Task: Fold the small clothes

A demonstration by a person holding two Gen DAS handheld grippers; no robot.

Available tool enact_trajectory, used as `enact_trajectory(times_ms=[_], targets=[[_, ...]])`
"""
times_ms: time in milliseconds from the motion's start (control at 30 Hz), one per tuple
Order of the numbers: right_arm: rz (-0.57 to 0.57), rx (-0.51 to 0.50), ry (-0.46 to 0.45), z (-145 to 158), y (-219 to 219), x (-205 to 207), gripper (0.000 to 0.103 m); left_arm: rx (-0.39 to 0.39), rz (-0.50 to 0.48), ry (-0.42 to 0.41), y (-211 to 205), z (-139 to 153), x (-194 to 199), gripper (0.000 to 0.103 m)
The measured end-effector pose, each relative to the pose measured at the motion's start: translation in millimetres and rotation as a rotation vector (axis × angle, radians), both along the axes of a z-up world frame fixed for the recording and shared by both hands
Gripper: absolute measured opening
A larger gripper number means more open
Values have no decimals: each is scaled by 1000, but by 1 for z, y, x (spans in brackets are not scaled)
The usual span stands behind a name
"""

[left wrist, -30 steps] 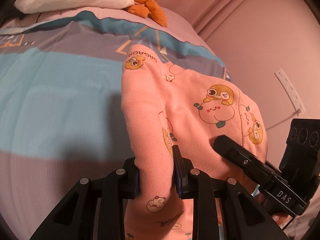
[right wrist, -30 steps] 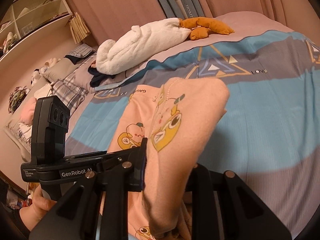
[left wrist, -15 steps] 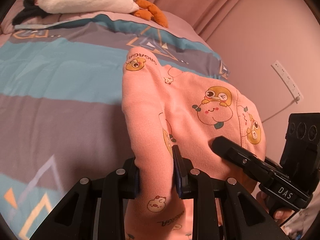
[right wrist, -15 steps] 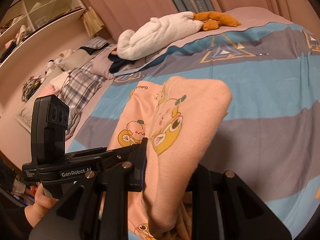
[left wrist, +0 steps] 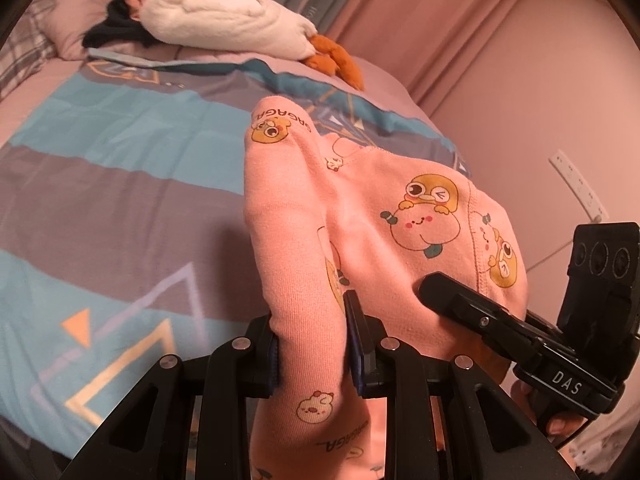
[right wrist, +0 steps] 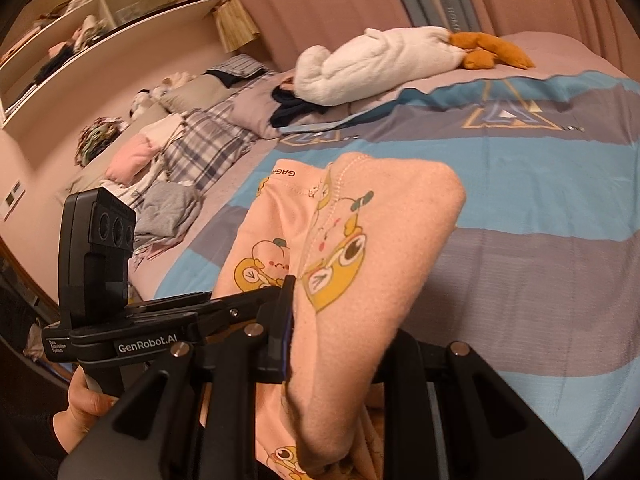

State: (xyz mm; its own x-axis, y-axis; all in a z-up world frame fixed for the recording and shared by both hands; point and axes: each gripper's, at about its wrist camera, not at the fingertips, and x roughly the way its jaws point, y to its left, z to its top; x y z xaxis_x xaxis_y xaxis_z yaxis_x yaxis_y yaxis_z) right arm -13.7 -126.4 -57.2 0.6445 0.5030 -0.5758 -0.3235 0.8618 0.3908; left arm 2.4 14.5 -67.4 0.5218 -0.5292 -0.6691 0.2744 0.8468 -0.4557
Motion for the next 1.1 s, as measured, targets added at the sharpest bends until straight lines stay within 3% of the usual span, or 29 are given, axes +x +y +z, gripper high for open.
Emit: enact_trajectory(times_ms=[533, 1100], targets=[[106, -35, -36, 11, 41, 8, 22, -29, 94, -31, 37, 5, -16, 25], [98, -44, -58, 13, 49, 55, 22, 22, 90, -69, 38, 9, 31, 25]])
